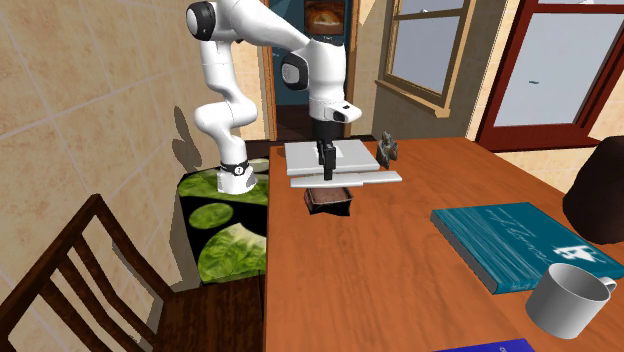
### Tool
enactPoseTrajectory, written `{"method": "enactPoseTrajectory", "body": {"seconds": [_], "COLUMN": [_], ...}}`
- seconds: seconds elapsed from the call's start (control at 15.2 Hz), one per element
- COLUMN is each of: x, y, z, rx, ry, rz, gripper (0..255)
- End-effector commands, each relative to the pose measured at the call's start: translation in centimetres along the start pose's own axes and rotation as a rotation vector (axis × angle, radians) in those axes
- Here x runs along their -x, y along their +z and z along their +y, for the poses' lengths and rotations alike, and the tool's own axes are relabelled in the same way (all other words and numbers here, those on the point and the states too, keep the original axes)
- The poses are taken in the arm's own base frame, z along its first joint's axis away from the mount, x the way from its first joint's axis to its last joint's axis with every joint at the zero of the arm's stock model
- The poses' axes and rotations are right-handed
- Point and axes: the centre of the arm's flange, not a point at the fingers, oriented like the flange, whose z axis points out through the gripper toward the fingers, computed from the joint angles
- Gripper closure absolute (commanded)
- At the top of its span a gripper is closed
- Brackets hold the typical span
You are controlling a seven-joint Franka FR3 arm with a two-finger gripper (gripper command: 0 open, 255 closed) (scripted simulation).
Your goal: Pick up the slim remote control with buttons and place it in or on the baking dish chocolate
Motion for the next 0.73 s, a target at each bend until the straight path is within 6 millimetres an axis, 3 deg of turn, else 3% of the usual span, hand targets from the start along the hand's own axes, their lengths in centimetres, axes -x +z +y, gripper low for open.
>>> {"method": "enactPoseTrajectory", "body": {"seconds": [0.0, 0.13, 0.66], "x": [0.0, 0.0, 0.0], "y": [-2.1, -4.5, -4.5], "z": [0.0, 0.0, 0.0], "rx": [0.0, 0.0, 0.0], "ry": [0.0, 0.0, 0.0], "rz": [0.0, 0.0, 0.0], "gripper": [0, 0, 0]}}
